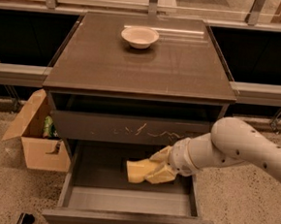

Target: Place sponge into middle drawer

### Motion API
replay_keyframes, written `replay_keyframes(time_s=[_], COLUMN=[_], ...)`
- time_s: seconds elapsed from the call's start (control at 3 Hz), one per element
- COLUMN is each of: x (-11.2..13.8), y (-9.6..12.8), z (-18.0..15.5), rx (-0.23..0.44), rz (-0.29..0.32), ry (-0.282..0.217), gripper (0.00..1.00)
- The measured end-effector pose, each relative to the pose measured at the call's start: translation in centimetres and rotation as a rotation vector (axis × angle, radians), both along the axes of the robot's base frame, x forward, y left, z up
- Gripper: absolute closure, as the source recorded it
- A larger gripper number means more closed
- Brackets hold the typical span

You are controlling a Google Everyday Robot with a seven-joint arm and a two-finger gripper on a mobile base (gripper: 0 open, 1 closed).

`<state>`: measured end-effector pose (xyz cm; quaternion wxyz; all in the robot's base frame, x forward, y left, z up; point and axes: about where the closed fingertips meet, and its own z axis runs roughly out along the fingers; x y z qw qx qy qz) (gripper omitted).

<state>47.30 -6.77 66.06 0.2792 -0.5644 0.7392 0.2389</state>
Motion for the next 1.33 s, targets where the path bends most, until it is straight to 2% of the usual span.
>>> replay_keyframes(time_s=[0.33,0.67,1.0,1.33], x=[-0.5,-0.2,1.5,2.7], y=[-0.6,-0.8,-1.4,-1.9], z=[-4.8,-5.7,-8.9,-11.1], rx=[-0.005,-0.01,-0.012,-0.005], rz=[-0.014,-0.022,-0.031,-0.047], ry=[0.063,0.073,0.035,0.017], gripper=[1.0,1.0,0.98,0.76])
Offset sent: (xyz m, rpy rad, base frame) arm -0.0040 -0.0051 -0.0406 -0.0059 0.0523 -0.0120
